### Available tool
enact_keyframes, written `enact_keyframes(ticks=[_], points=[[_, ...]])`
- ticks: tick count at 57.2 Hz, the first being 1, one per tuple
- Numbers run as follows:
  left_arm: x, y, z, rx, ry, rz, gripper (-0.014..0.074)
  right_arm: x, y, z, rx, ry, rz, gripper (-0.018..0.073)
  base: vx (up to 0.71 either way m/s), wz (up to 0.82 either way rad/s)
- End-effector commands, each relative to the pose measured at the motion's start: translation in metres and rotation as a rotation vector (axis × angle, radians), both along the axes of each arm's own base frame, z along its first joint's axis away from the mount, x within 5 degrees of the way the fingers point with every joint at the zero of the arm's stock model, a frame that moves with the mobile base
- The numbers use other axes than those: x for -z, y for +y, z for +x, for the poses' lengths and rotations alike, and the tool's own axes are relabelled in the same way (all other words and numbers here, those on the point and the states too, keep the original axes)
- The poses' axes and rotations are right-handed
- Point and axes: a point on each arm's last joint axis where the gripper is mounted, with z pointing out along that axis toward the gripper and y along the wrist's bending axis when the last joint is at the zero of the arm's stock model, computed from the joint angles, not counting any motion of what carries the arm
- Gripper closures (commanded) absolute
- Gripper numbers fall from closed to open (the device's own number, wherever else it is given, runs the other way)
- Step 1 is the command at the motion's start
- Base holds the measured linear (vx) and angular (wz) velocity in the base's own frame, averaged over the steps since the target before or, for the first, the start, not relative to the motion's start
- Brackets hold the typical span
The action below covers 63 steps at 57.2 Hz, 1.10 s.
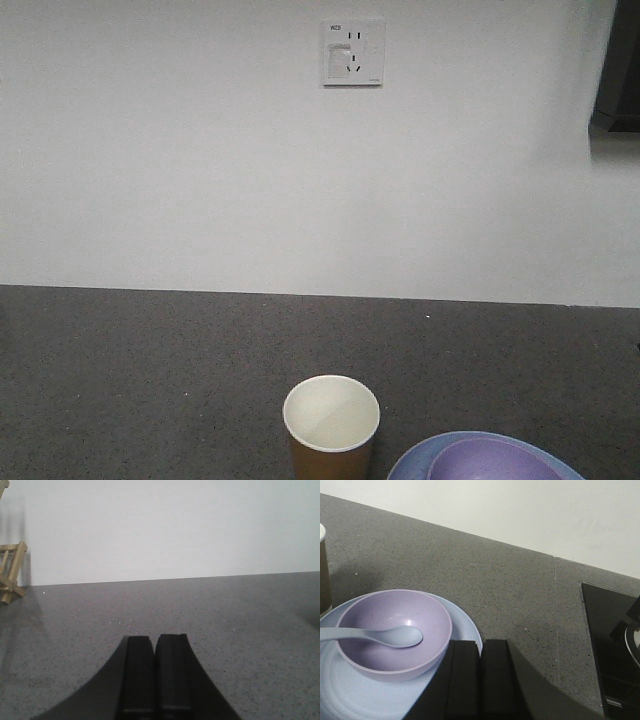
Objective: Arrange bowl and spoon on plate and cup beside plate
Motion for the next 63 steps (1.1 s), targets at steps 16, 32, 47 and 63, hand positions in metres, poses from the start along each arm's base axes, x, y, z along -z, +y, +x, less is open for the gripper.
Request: enact_keyframes(ticks=[16,32,47,63], points=[[-0.016,0.001,-0.003,-0.010,-0.116,-0.020,0.0603,-0.006,0.005,0.010,0.005,-0.249,0.233,0.0568,0.00,0.00],[-0.016,0.001,-0.003,-0.010,-0.116,-0.020,0.0603,0.067,-0.001,0.001,0.099,-0.283,0.422,0.0568,0.00,0.00],[-0.016,0.001,-0.003,-0.010,-0.116,-0.020,0.0603,0.117,-0.002,-0.011,0.099,-0.309,0.445,0.0568,0.00,0.00],[-0.016,0.001,-0.003,-0.009,-0.110,-0.019,0.0603,0.127,0.000,-0.009,0.027,-0.321,0.341,0.0568,0.00,0.00]])
